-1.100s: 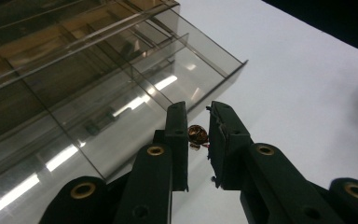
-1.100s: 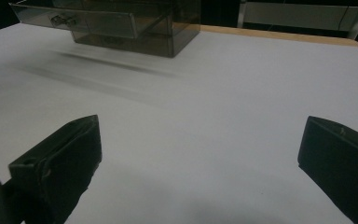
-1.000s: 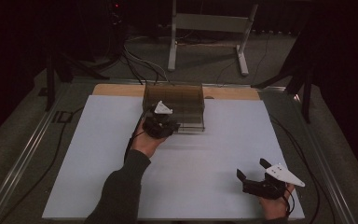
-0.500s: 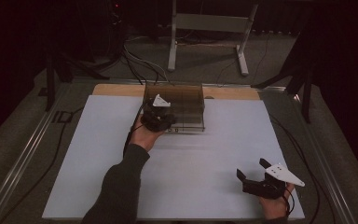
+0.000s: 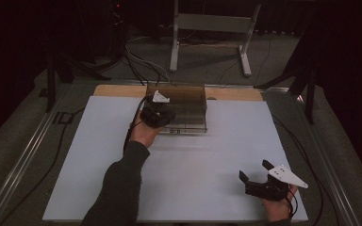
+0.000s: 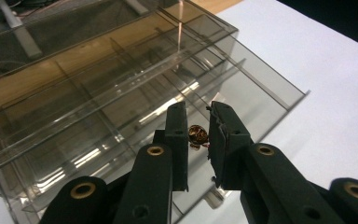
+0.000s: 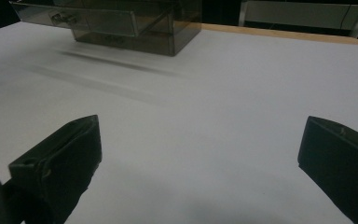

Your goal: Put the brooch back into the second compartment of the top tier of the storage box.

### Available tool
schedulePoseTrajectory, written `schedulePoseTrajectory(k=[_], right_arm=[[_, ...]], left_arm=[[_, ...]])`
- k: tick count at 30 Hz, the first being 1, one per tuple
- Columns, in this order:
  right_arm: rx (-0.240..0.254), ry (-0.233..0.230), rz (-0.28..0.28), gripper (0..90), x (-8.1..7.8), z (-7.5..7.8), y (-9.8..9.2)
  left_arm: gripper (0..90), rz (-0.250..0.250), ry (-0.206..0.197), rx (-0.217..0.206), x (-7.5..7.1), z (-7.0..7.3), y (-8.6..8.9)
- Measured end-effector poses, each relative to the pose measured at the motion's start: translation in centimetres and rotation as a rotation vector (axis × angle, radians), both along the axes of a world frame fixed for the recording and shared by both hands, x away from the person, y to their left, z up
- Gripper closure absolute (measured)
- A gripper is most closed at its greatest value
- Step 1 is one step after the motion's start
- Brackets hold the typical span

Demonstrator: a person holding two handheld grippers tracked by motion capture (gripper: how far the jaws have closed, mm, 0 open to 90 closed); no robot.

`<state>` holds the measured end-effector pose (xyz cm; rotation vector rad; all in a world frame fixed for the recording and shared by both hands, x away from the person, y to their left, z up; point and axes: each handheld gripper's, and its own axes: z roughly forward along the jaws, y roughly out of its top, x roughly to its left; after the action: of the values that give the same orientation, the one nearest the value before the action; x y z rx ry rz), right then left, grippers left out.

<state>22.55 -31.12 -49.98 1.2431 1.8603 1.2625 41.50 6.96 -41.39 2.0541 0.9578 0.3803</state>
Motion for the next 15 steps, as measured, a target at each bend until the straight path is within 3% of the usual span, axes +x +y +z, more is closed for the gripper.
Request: schedulePoseTrajectory(k=[15], right_arm=[[0.004,0.002,0.0,0.1,0.0,0.0,0.0]], left_arm=[[79.0,0.029,0.026,0.021,1.1,-1.1,-0.3]])
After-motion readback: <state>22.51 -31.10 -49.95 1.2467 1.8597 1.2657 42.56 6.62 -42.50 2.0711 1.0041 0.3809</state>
